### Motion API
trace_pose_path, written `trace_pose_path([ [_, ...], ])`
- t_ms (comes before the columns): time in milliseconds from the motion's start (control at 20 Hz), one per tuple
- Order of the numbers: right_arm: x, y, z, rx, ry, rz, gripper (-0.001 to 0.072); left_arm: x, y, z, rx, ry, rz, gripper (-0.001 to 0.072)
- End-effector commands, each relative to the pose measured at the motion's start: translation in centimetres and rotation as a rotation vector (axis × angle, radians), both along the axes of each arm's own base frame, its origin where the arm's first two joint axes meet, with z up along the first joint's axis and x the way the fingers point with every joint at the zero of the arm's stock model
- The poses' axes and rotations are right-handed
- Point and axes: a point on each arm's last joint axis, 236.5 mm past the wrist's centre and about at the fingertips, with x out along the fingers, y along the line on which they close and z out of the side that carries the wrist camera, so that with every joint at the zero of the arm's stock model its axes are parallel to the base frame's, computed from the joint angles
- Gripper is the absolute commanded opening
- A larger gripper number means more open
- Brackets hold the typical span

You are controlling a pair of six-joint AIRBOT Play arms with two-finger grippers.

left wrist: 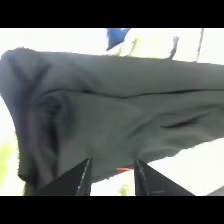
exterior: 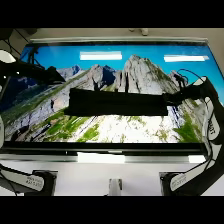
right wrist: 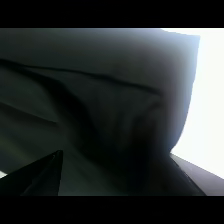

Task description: Fold the shirts.

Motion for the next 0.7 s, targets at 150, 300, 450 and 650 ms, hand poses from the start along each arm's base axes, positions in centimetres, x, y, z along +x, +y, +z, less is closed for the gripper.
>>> trace_pose_path([
  [150,-0.3,5.2,0.1,0.116,0.036,0.045,0.0019,-2.5,-4.2,4.7,-0.005,-0.084,-0.1,0.0329],
  [300,0.4,6.6,6.5,0.168,-0.117,0.103,0.0018,-2.9,-9.9,1.5,-0.02,-0.074,-0.15,0.0034],
  [450,-1.3,7.1,14.6,0.141,-0.245,0.156,0.0018,-4.9,-18.9,-4.0,-0.094,-0.052,-0.157,0.0032],
  [650,-6.2,8.0,23.1,0.104,-0.342,0.218,0.0019,-8.3,-29.8,-8.6,-0.308,0.071,-0.081,0.0032],
])
